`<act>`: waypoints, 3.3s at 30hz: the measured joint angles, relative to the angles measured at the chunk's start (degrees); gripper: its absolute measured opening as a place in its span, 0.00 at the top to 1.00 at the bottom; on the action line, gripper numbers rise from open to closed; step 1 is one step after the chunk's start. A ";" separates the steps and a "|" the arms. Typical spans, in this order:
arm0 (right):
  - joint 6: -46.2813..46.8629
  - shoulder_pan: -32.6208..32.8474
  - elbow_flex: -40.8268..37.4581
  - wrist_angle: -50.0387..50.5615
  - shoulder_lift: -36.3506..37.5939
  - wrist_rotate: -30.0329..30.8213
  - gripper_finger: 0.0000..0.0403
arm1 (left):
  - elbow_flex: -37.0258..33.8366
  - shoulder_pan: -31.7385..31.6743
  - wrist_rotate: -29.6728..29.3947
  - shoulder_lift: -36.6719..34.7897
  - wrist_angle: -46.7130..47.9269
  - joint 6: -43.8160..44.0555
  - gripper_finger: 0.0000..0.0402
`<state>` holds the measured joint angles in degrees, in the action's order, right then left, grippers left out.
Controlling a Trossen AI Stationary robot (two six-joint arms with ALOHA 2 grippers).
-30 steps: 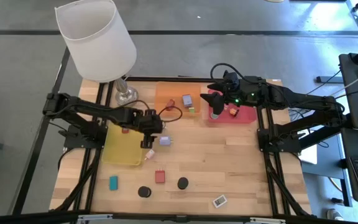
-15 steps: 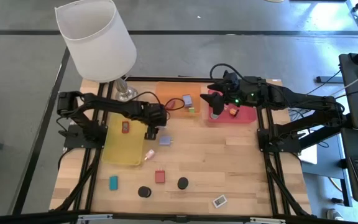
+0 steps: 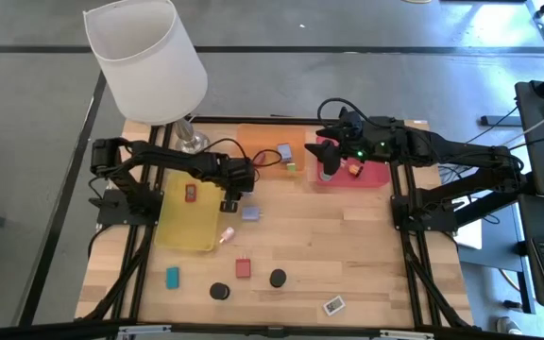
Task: Pick & Place Office items
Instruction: Put the top blue charger adapter into the orange bin, then put the blue charger adapter into the orange bin
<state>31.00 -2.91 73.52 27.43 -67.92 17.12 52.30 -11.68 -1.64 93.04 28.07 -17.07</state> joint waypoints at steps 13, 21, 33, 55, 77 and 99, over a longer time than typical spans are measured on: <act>-0.02 0.01 -0.02 0.99 0.00 0.00 0.20 | 7.69 -0.84 -4.93 -7.71 -9.55 8.10 0.70; 0.33 -0.01 -0.02 0.99 0.00 -0.01 0.20 | 7.65 -9.23 -21.60 -2.08 -14.67 31.78 0.69; 1.77 0.00 -0.02 0.98 0.00 -0.02 0.20 | 7.66 -14.03 -15.27 5.88 -13.66 40.32 0.69; 3.04 0.00 -0.02 1.03 0.00 -0.12 0.20 | 7.65 -14.03 -15.11 5.30 -12.40 36.83 0.51; 1.36 0.00 -0.02 4.02 0.00 -2.54 0.20 | 7.67 12.36 2.72 -7.02 -3.79 25.27 0.34; 1.15 0.02 -0.02 4.13 0.00 -4.57 0.20 | 7.21 13.29 -1.91 8.17 0.17 27.17 0.22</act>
<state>32.15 -2.90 73.49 31.56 -67.92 12.55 59.51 1.61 -3.55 101.21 28.24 10.10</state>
